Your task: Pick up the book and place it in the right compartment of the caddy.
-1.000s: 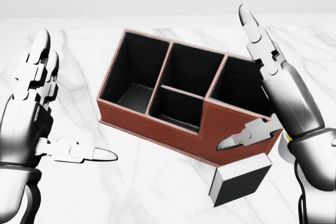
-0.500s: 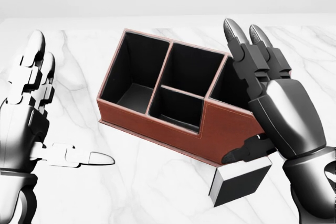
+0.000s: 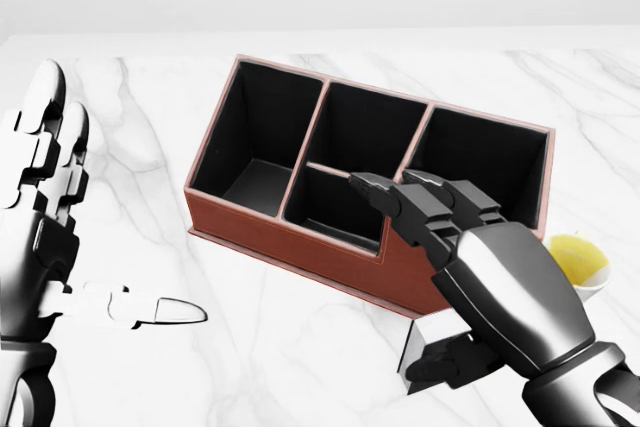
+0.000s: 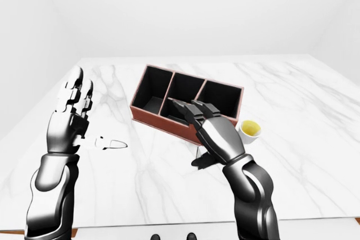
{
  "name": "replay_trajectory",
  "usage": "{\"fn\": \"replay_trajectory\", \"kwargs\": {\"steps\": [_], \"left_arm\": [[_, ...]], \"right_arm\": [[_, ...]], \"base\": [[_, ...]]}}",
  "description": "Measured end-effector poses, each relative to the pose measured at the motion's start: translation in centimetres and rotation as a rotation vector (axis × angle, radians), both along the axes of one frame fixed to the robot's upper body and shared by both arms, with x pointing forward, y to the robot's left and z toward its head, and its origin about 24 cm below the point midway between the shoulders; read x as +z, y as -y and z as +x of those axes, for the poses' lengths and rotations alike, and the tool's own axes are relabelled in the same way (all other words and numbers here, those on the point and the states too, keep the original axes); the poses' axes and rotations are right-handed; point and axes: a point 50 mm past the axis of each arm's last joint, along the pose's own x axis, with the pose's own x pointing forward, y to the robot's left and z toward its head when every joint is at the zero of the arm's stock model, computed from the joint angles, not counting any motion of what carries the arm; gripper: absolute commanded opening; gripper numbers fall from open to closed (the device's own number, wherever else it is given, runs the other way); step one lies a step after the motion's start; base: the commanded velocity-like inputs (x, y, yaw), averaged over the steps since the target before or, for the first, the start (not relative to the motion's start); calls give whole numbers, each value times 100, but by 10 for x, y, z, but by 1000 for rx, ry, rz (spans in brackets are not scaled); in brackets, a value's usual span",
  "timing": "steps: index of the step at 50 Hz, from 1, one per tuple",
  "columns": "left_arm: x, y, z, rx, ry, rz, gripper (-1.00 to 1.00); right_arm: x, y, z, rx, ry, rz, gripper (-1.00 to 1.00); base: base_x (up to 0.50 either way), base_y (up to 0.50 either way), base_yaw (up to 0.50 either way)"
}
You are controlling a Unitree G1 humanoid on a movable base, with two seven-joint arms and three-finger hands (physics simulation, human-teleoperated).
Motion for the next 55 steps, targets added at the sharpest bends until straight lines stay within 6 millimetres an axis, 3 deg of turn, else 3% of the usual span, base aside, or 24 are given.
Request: {"fn": "replay_trajectory", "kwargs": {"steps": [18,55], "left_arm": [[0,-1,-4,4,5,-11,100],[-7,-6,-5,17,-26,-32,100]], "right_arm": [[-29,-4,-4,-58,-119,-98,47],[-73,-6,18,-192,-135,-347,22]], "base": [[0,0,0],[0,0,0]]}}
